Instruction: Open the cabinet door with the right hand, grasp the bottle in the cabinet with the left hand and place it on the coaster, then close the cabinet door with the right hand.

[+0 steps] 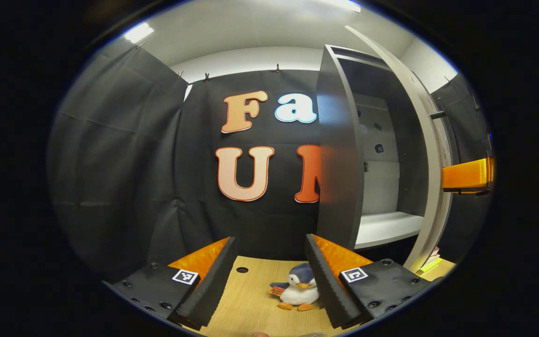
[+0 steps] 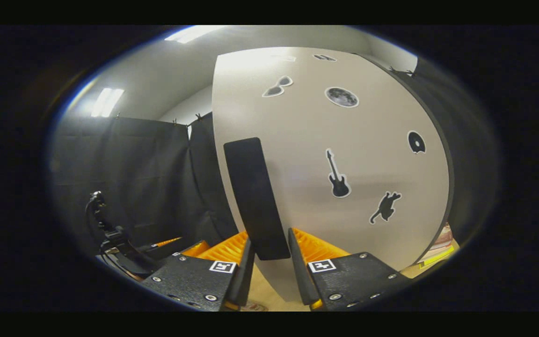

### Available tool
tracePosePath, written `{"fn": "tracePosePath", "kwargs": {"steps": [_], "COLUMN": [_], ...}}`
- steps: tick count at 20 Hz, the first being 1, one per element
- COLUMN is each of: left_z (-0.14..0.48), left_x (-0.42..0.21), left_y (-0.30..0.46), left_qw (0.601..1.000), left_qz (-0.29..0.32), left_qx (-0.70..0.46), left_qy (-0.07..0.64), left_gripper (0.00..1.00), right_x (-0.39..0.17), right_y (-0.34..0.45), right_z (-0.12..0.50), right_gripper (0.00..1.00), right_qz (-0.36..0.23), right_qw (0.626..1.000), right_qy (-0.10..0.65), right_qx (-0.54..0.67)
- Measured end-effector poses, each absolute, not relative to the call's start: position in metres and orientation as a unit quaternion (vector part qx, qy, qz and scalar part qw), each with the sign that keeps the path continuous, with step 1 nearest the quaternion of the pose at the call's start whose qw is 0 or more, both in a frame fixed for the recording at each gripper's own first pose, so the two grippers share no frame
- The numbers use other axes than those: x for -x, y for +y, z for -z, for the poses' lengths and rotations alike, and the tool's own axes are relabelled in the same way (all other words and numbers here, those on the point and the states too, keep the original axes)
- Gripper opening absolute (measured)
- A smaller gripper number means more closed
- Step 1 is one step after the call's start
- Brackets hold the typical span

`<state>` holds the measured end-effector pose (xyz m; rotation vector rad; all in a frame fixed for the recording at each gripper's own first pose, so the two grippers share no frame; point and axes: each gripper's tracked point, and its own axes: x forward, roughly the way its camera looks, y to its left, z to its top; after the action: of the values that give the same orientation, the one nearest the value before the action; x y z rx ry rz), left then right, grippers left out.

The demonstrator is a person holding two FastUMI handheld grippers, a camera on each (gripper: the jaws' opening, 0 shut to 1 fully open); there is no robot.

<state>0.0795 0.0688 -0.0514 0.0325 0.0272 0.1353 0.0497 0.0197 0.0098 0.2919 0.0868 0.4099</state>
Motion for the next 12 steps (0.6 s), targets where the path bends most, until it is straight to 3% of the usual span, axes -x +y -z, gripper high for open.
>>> {"fn": "tracePosePath", "kwargs": {"steps": [12], "left_z": [0.076], "left_x": [-0.096], "left_y": [0.097], "left_qw": [0.998], "left_qz": [-0.054], "left_qx": [0.004], "left_qy": [0.036], "left_gripper": [0.95], "right_x": [-0.078], "right_y": [0.029], "right_z": [0.002], "right_gripper": [0.49], "right_qz": [-0.175], "right_qw": [0.975], "right_qy": [0.040], "right_qx": [-0.128]}}
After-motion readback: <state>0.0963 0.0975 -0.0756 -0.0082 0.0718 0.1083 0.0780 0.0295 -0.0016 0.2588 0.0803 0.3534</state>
